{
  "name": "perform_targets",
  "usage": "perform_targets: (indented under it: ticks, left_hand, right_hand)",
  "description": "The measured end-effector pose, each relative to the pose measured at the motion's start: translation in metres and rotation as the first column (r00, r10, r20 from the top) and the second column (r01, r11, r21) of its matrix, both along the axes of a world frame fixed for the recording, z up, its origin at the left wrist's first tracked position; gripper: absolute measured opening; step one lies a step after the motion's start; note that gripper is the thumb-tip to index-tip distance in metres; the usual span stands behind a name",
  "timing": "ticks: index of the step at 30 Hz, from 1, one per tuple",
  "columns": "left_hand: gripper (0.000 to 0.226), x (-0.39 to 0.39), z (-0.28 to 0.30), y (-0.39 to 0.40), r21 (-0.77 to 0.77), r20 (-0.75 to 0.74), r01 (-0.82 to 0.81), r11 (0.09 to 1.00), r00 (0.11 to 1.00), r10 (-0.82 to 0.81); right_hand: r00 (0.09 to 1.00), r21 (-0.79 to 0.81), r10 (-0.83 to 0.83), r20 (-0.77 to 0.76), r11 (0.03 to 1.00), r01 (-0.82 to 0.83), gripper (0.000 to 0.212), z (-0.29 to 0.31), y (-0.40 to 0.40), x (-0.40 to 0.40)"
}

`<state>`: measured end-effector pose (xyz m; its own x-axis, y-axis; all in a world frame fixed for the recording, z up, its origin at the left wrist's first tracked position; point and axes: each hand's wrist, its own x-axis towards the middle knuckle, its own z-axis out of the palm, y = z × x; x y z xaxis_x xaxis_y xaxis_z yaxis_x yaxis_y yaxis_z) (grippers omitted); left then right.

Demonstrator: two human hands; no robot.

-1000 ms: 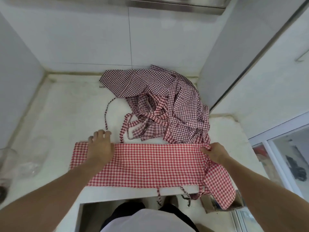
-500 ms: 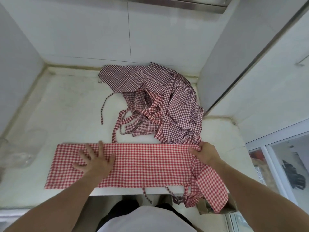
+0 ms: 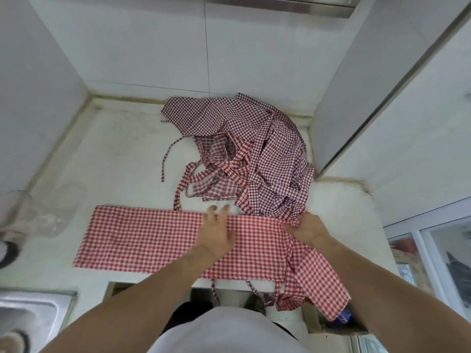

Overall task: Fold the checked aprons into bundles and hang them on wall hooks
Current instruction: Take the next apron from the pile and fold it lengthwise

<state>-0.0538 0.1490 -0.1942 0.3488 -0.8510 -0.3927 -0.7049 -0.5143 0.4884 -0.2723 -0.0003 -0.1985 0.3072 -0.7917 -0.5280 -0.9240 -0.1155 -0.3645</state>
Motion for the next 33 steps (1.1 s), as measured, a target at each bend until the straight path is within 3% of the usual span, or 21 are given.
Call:
perform_targets:
  ticks: [3, 5, 8, 10, 13, 16, 19, 23, 27, 29, 31, 33]
  left_hand:
    - [0.094, -0.031, -0.011, -0.012, 0.287, -0.057, 0.157, 0.945, 0.988, -0.147]
    - [0.099, -0.034, -0.019, -0.016, 0.398, -0.040, 0.157, 0.904, 0.987, -0.154]
    - [0.102, -0.034, -0.026, -0.020, 0.449, -0.021, 0.132, 0.884, 0.990, -0.137]
    - [0.102, -0.033, -0.028, -0.021, 0.460, -0.024, 0.135, 0.878, 0.990, -0.139]
    - [0.101, -0.034, -0.032, -0.023, 0.454, -0.006, 0.137, 0.881, 0.989, -0.150]
    - [0.100, -0.032, -0.032, -0.023, 0.454, 0.006, 0.134, 0.881, 0.988, -0.153]
    - [0.099, -0.031, -0.031, -0.025, 0.468, 0.008, 0.138, 0.873, 0.987, -0.160]
    - [0.098, -0.036, -0.029, -0.026, 0.481, 0.031, 0.141, 0.865, 0.984, -0.177]
    - [0.099, -0.035, -0.030, -0.026, 0.485, 0.045, 0.131, 0.865, 0.984, -0.174]
    - [0.099, -0.036, -0.030, -0.026, 0.485, 0.060, 0.120, 0.867, 0.984, -0.169]
    - [0.098, -0.037, -0.031, -0.026, 0.485, 0.073, 0.104, 0.868, 0.985, -0.159]
    - [0.096, -0.037, -0.032, -0.025, 0.489, 0.085, 0.091, 0.868, 0.985, -0.151]
  right_hand:
    - [0.999, 0.060, 0.030, 0.011, 0.998, -0.031, 0.055, -0.003, -0.003, -0.007]
    - [0.997, 0.145, 0.040, 0.061, 0.988, -0.049, 0.061, -0.002, -0.008, -0.013]
    - [0.993, 0.343, 0.114, 0.022, 0.932, -0.115, 0.066, 0.012, -0.027, -0.037]
    - [0.987, 0.494, 0.156, -0.033, 0.861, -0.119, 0.082, 0.022, -0.043, -0.062]
    - [0.995, 0.636, 0.096, -0.032, 0.770, -0.054, 0.088, 0.033, -0.066, -0.107]
    - [0.996, 0.637, 0.076, -0.036, 0.770, -0.036, 0.092, 0.048, -0.081, -0.140]
    - [0.998, 0.497, 0.038, -0.055, 0.868, -0.006, 0.102, 0.055, -0.093, -0.170]
    - [0.995, 0.421, -0.099, -0.027, 0.901, 0.102, 0.068, 0.062, -0.096, -0.202]
    - [0.993, 0.386, -0.091, -0.079, 0.915, 0.115, 0.083, 0.045, -0.108, -0.237]
    - [0.983, 0.510, -0.166, -0.077, 0.841, 0.182, 0.075, 0.055, -0.105, -0.243]
    - [0.968, 0.628, -0.246, -0.040, 0.748, 0.216, 0.054, 0.070, -0.098, -0.247]
    - [0.943, 0.666, -0.330, 0.045, 0.713, 0.217, 0.049, 0.074, -0.098, -0.263]
